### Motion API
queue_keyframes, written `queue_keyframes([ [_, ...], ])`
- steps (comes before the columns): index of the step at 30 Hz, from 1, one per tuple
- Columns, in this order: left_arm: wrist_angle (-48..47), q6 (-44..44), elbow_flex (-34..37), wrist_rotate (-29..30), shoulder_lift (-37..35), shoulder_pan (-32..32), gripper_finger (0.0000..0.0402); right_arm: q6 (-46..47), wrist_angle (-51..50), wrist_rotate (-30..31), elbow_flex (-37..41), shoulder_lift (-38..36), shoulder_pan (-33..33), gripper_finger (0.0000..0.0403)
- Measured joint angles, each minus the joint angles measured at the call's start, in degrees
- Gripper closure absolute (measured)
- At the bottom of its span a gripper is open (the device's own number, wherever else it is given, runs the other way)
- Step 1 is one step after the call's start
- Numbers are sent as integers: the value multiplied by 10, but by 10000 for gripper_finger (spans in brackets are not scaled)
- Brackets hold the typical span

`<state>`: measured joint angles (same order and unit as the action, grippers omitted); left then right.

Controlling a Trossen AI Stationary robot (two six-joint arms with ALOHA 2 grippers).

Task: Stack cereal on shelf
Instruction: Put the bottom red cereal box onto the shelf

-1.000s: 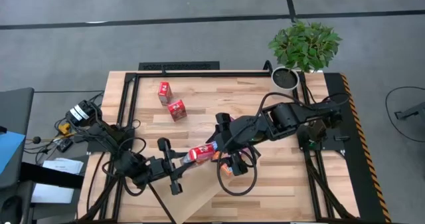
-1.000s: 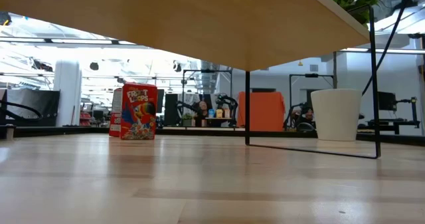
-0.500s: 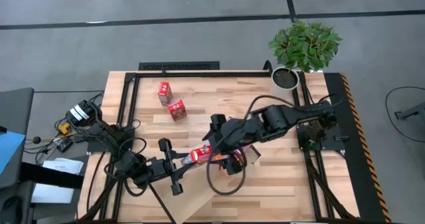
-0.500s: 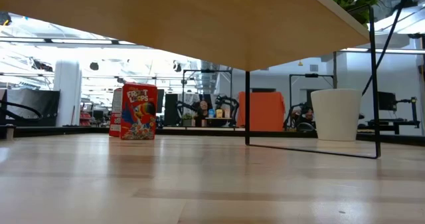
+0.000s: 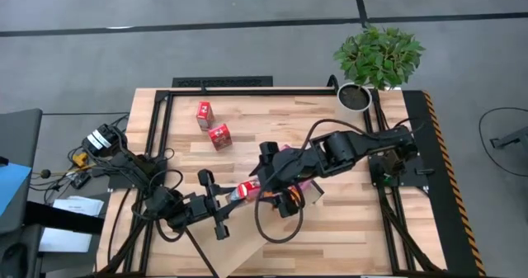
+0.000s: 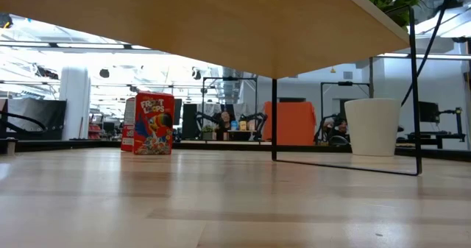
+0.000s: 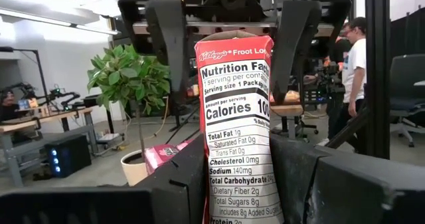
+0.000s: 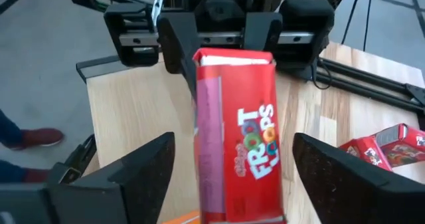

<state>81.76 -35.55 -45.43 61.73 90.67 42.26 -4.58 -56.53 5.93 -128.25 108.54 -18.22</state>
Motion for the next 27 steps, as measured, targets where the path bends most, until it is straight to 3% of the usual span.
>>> queue_keyframes([
  [10,0,5,0,-24,0,0,287,6,-5,0,0,0,1,131],
  [19,0,8,0,-10,0,0,287,16,-23,2,0,0,4,155],
  [27,0,-4,-1,16,0,0,287,15,-22,2,0,0,4,207],
])
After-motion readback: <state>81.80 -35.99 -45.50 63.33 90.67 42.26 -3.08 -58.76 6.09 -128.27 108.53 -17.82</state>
